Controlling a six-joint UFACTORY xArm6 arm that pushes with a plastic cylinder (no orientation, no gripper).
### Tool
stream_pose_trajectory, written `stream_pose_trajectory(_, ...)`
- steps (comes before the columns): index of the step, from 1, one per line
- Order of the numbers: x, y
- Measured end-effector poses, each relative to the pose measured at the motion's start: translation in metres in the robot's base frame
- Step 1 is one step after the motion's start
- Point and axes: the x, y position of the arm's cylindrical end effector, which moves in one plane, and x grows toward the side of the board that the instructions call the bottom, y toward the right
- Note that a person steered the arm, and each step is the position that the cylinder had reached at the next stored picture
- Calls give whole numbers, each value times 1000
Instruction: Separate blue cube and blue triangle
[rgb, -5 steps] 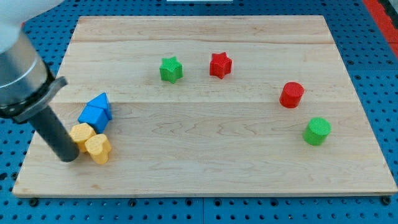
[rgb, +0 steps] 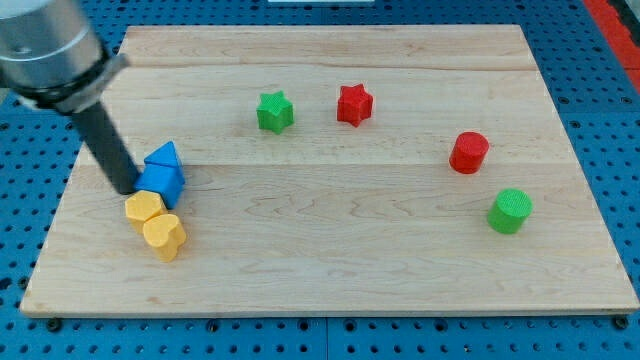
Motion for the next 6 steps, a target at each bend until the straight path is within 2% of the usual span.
stream_pose_trajectory(2, -44, 24)
stream_pose_trajectory(3, -42, 45)
stream_pose_trajectory(4, -25, 100)
stream_pose_trajectory(5, 9, 97)
stream_pose_trajectory(6, 12, 48)
